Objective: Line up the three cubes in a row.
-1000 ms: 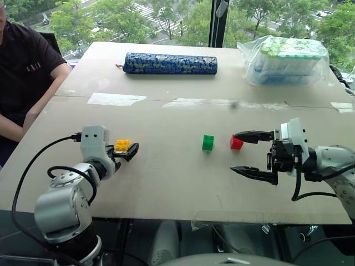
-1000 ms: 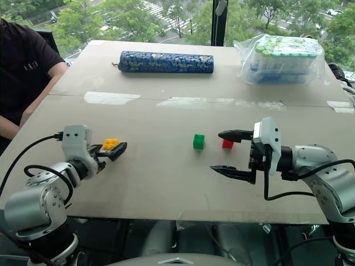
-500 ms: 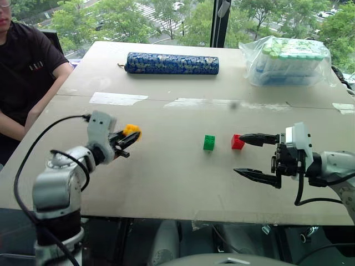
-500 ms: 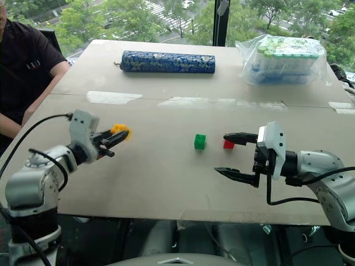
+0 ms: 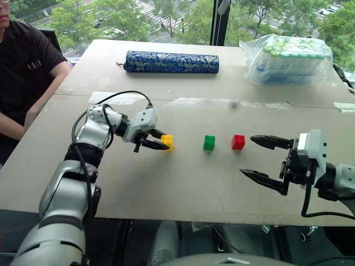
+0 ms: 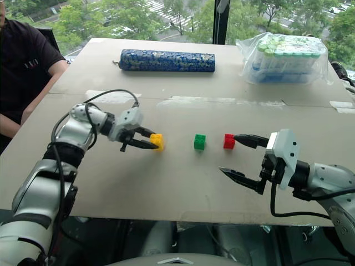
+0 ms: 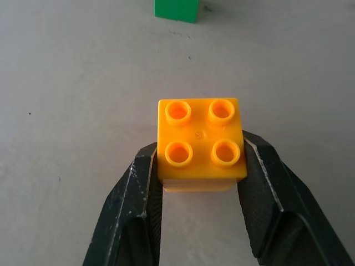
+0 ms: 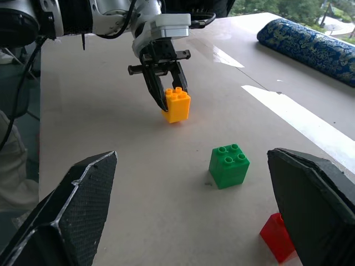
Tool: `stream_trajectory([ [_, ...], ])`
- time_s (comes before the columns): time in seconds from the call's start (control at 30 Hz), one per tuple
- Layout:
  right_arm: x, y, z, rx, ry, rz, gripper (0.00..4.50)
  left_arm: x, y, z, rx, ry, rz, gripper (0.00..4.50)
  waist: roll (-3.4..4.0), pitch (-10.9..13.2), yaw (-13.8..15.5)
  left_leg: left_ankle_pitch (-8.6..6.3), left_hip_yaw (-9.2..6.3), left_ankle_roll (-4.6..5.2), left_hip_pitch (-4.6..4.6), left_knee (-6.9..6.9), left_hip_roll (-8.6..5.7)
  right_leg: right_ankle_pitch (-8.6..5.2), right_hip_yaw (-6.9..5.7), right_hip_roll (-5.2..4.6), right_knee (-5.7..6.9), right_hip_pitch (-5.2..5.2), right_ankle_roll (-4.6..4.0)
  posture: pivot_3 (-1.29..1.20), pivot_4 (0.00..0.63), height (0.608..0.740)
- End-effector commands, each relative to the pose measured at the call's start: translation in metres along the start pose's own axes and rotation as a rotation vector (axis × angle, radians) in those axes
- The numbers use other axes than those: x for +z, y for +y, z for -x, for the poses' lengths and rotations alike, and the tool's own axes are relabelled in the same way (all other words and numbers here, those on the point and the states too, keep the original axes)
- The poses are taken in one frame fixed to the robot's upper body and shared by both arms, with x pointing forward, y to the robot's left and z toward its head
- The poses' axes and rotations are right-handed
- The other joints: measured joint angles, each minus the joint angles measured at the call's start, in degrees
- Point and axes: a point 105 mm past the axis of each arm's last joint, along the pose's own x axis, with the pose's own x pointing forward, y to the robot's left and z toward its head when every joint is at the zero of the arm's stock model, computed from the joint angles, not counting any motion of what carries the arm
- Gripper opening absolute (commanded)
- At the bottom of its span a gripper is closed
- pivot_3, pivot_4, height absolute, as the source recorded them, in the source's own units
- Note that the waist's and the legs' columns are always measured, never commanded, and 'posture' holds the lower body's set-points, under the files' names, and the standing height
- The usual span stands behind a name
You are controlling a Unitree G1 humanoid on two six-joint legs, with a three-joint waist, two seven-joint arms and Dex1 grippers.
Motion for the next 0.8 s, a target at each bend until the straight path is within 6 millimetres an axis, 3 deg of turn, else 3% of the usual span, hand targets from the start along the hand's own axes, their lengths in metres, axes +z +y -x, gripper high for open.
stream_trajectory([
  [0.03, 0.011, 0.003, 0.004, -0.029, -0.016, 0.043, 4.50, 0.008, 0.009, -0.003, -0.003, 0.001, -0.061, 1.25, -0.01, 0.00, -0.12, 0.00, 0.00, 0.00, -0.01, 0.01, 0.00, 0.00, 0.01, 0.00, -0.01, 0.00, 0.00, 0.00, 0.150, 0.740],
  [0.63, 0.008, 0.006, 0.008, -0.060, 0.005, 0.042, 4.50, 0.015, 0.020, -0.016, 0.013, 0.007, -0.136, 1.25, -0.01, 0.00, -0.22, 0.00, -0.08, 0.00, 0.00, 0.03, 0.02, 0.00, -0.04, 0.04, 0.08, 0.00, 0.00, 0.00, 0.150, 0.740],
  [0.67, 0.008, 0.006, 0.008, -0.059, 0.007, 0.042, 4.50, 0.014, 0.020, -0.016, 0.013, 0.006, -0.133, 2.06, -0.01, 0.00, -0.22, 0.00, -0.08, 0.00, 0.00, 0.04, 0.02, 0.00, -0.04, 0.04, 0.08, 0.00, 0.00, 0.00, 0.150, 0.740],
  [0.8, 0.007, 0.006, 0.009, -0.054, 0.016, 0.038, 4.50, 0.014, 0.020, -0.016, 0.027, -0.016, -0.123, 3.73, -0.01, 0.00, -0.22, 0.00, -0.09, 0.00, 0.01, 0.04, 0.02, 0.00, -0.04, 0.04, 0.12, 0.00, 0.00, 0.00, 0.150, 0.740],
])
